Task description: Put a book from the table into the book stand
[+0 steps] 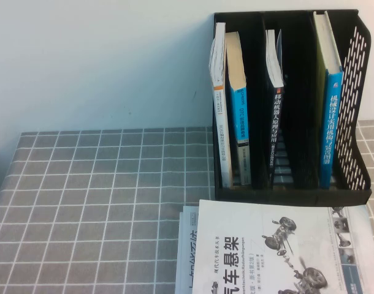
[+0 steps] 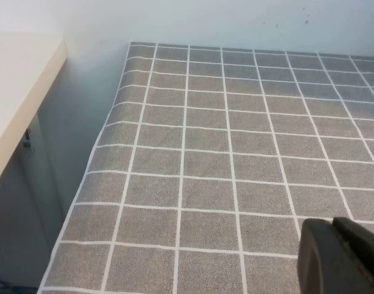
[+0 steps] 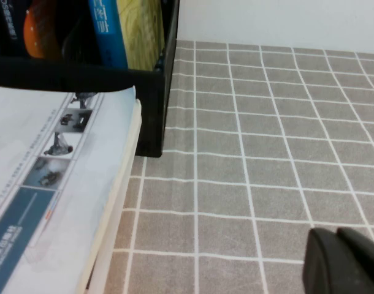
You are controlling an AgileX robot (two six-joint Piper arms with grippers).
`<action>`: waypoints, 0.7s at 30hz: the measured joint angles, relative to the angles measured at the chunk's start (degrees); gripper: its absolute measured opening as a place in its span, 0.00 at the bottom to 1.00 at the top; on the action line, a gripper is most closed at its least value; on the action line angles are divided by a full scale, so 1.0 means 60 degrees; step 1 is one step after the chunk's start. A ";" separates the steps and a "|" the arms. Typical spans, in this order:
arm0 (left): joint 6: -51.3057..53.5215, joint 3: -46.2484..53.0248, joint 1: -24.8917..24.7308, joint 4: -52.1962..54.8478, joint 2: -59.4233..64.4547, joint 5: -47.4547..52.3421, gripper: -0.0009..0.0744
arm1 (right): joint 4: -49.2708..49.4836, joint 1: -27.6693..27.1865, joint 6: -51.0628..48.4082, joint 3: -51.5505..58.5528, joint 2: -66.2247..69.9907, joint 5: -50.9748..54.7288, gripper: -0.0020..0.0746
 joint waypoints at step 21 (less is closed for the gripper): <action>-0.0019 0.0057 0.0000 0.0000 0.0000 -0.1086 0.01 | 0.0000 0.0000 0.0000 0.0081 0.0000 -0.0850 0.02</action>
